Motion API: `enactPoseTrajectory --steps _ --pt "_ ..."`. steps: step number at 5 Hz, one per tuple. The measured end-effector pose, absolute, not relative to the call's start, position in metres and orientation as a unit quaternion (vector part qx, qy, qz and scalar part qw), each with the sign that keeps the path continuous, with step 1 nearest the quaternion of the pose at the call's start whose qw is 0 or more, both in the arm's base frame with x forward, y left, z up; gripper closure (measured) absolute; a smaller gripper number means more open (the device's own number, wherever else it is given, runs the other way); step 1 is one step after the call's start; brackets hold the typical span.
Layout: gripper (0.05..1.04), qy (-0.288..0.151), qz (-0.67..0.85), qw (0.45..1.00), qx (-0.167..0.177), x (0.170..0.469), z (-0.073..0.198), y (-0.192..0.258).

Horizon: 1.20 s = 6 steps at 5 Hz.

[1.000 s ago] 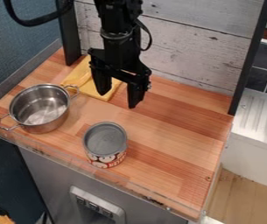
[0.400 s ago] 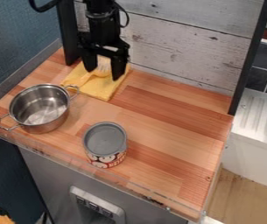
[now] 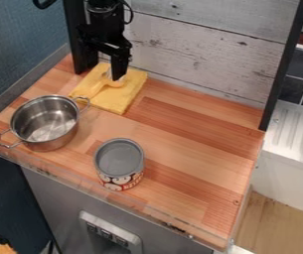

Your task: Pick up the yellow brush and place it on the bottom right of the table

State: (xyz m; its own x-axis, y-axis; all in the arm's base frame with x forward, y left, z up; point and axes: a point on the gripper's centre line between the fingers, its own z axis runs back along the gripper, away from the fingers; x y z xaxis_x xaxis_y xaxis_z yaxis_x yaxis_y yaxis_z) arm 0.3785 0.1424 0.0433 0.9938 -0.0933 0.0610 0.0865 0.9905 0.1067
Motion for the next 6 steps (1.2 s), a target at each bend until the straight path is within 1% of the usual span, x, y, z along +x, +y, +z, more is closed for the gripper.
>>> enactPoseTrajectory --steps 1,2,3,4,6 --pt "0.084 -0.019 -0.05 0.997 0.053 0.381 0.023 0.146" --pt "0.084 -0.019 -0.047 0.997 0.057 0.384 0.016 0.151" --pt "0.084 -0.006 -0.048 0.997 0.053 0.383 0.007 0.152" --pt "0.139 -0.005 -0.052 0.997 0.052 0.383 0.006 0.151" --pt "0.707 -0.002 -0.055 0.997 0.056 0.382 0.005 0.149"
